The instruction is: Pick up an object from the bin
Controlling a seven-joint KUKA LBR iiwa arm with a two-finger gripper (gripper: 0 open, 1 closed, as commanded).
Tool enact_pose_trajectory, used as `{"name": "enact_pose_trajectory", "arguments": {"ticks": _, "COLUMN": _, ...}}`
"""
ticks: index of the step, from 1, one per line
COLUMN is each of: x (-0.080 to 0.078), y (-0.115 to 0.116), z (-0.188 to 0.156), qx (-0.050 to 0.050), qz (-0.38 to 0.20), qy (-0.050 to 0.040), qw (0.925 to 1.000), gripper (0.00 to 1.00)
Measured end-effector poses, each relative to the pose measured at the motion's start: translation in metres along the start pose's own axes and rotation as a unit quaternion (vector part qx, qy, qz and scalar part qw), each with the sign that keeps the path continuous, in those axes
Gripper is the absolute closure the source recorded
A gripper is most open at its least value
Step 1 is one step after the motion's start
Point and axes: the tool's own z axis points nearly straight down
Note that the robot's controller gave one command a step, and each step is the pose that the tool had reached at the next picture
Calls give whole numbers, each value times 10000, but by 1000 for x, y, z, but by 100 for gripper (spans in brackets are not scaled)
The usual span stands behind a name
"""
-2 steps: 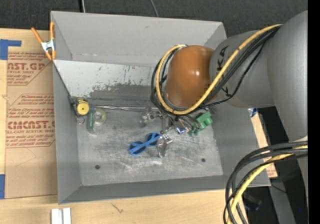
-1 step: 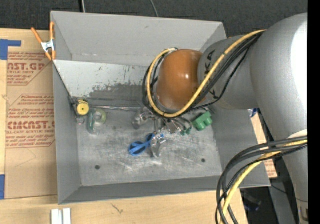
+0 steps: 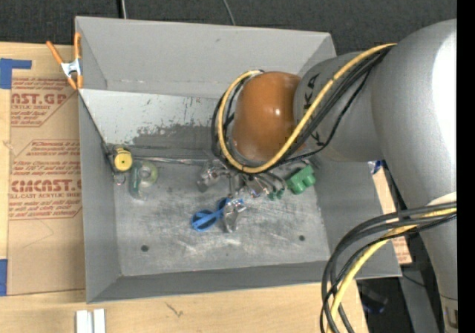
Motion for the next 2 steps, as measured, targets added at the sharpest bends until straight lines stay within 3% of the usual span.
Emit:
{"name": "enact_pose_trajectory", "arguments": {"ticks": 1, "x": -2, "y": 0, "z": -3, "qx": 5, "qz": -1, "qy": -13, "qw": 10000, "gripper": 100}}
{"name": "enact_pose_trajectory", "arguments": {"ticks": 2, "x": -5, "y": -1, "z": -119, "qx": 14, "qz": -1, "qy": -33, "qw": 10000, "gripper": 100}}
